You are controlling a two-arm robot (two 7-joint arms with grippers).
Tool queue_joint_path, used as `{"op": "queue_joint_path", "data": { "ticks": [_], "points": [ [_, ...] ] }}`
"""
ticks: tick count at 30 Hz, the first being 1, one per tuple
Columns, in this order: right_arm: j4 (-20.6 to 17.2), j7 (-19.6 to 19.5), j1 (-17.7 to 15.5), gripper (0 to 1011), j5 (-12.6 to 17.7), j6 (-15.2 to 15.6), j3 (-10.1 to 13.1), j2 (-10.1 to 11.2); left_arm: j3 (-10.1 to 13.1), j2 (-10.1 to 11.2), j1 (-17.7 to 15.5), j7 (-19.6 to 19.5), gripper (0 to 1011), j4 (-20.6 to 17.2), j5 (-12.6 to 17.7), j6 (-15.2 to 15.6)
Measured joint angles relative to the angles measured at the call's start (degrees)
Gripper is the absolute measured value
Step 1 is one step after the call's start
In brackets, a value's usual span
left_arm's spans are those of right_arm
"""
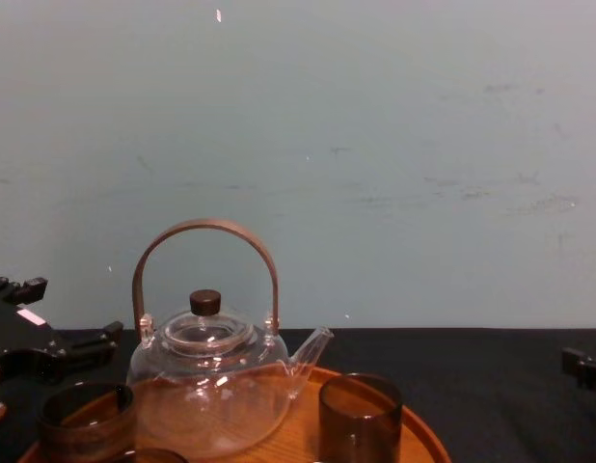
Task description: Pick up the glass from the table and place it on the tray.
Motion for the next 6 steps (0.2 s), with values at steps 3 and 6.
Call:
{"op": "queue_joint_path", "data": {
  "ticks": [3,6],
  "points": [
    [0.0,0.0,0.0,1003,0.02,0.0,0.0,0.0,0.0,0.0,0.0,0.0,1002,0.0,0.0,0.0],
    [0.0,0.0,0.0,1002,0.04,0.0,0.0,0.0,0.0,0.0,0.0,0.0,1001,0.0,0.0,0.0]
  ]
}}
